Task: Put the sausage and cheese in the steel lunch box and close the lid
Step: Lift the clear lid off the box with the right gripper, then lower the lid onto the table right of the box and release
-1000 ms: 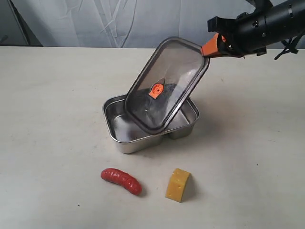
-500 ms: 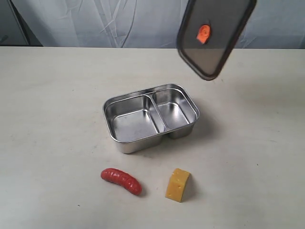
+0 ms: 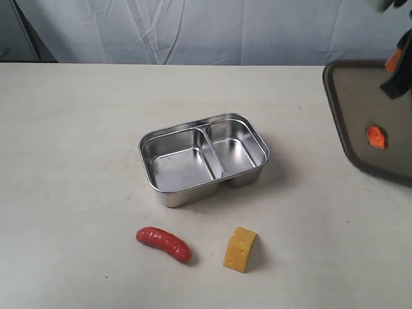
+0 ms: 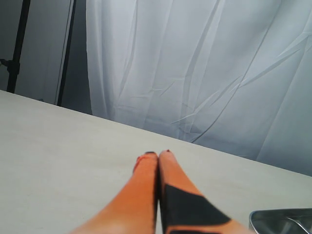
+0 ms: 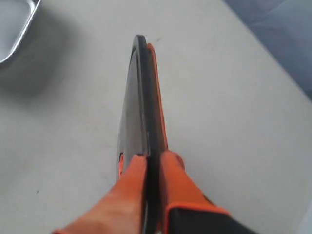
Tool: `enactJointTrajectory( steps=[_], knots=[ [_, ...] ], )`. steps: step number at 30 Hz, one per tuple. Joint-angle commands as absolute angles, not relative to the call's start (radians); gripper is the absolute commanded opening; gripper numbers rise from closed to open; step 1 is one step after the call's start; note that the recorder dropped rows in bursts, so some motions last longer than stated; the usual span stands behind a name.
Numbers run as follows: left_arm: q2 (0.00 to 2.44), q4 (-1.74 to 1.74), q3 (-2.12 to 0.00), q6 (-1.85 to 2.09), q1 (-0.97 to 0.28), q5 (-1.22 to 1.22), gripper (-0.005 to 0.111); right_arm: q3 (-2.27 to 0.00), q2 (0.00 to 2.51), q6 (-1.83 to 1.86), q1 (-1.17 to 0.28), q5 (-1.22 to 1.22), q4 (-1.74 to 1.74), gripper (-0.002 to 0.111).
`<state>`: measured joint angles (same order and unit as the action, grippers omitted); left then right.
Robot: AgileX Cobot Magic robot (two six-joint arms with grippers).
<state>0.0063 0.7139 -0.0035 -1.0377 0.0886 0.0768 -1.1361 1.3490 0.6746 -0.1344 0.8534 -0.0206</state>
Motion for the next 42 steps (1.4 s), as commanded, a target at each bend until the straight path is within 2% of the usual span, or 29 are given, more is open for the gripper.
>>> enactJointTrajectory(
  steps=[1,7,16,19,23,24,25,32,37,42],
  knots=[
    [0.000,0.720,0.000,-1.036,0.077,0.076,0.000,-1.040,1.408,0.647,-0.212,0.867,-0.035,-0.001],
    [0.000,0.720,0.000,-1.036,0.077,0.076,0.000,-0.938,1.528,0.588,-0.301,0.866,0.025,-0.001],
    [0.000,0.720,0.000,-1.036,0.077,0.076,0.000,-0.903,1.664,0.539,-0.323,0.758,0.301,0.001],
    [0.000,0.720,0.000,-1.036,0.077,0.076,0.000,-0.903,1.667,0.521,-0.323,0.745,0.327,0.019],
    [0.000,0.720,0.000,-1.036,0.077,0.076,0.000,-0.903,1.667,0.521,-0.323,0.744,0.351,0.064],
    [0.000,0.720,0.000,-1.036,0.077,0.076,0.000,-0.903,1.667,0.521,-0.323,0.752,0.364,0.073],
    [0.000,0.720,0.000,-1.036,0.077,0.076,0.000,-0.903,1.667,0.521,-0.323,0.759,0.390,0.076],
    [0.000,0.720,0.000,-1.036,0.077,0.076,0.000,-0.903,1.667,0.521,-0.393,0.868,0.561,0.059],
    [0.000,0.720,0.000,-1.036,0.077,0.076,0.000,-0.903,1.667,0.523,-0.481,0.853,0.541,0.062],
    [0.000,0.720,0.000,-1.036,0.077,0.076,0.000,-0.903,1.665,0.288,-0.488,0.861,0.236,0.061]
  ],
)
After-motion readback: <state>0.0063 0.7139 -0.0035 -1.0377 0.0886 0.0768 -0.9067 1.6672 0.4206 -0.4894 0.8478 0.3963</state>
